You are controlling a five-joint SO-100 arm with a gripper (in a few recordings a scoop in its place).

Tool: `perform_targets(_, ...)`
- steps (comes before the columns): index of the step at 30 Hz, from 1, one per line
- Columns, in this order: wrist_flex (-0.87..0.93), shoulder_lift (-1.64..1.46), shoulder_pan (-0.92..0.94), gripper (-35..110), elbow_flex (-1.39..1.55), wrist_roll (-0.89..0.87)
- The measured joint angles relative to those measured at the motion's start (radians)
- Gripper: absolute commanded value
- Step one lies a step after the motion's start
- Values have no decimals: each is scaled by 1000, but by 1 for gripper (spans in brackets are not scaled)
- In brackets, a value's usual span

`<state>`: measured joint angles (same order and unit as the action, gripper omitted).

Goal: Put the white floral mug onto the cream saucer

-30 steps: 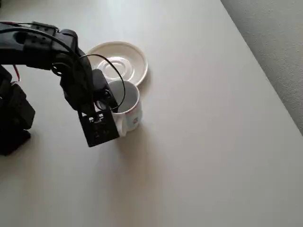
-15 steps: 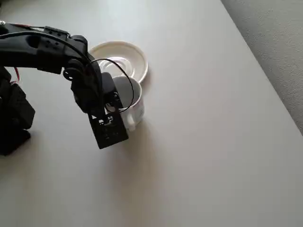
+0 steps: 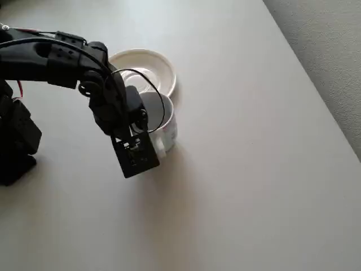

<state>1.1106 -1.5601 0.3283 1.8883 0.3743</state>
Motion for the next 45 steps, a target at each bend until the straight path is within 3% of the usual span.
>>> perform_targets(12, 172, -117, 2, -2, -15, 20)
perform_targets(24, 402, -279, -135, -2, -92, -29)
perform_targets(39, 483, -302, -301, -2, -158, -97)
perform_targets(45, 480, -302, -500, -2, -213, -156)
